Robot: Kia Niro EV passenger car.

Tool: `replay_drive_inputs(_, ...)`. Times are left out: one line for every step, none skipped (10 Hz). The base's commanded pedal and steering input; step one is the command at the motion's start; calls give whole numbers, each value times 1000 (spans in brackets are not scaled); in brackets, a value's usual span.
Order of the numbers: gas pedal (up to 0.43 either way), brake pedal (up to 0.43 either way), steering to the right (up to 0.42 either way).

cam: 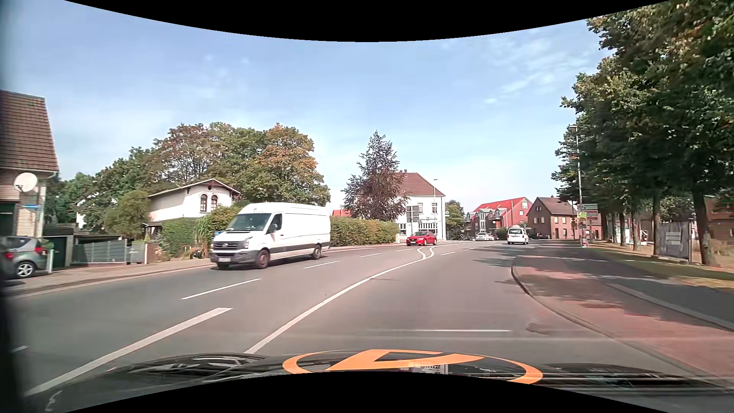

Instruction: Follow the waypoints while adhering to traffic rules and regulations

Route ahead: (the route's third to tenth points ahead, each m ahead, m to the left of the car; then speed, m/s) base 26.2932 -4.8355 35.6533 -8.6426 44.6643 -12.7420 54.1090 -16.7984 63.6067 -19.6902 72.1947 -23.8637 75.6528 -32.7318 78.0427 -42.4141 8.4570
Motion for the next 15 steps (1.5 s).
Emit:
replay_drive_inputs(8, 0, 102)
replay_drive_inputs(8, 0, 103)
replay_drive_inputs(8, 0, 104)
replay_drive_inputs(8, 0, 105)
replay_drive_inputs(8, 0, 105)
replay_drive_inputs(20, 0, 105)
replay_drive_inputs(20, 0, 105)
replay_drive_inputs(39, 0, 105)
replay_drive_inputs(67, 0, 105)
replay_drive_inputs(79, 0, 104)
replay_drive_inputs(79, 0, 102)
replay_drive_inputs(87, 0, 99)
replay_drive_inputs(98, 0, 96)
replay_drive_inputs(98, 0, 93)
replay_drive_inputs(98, 0, 92)
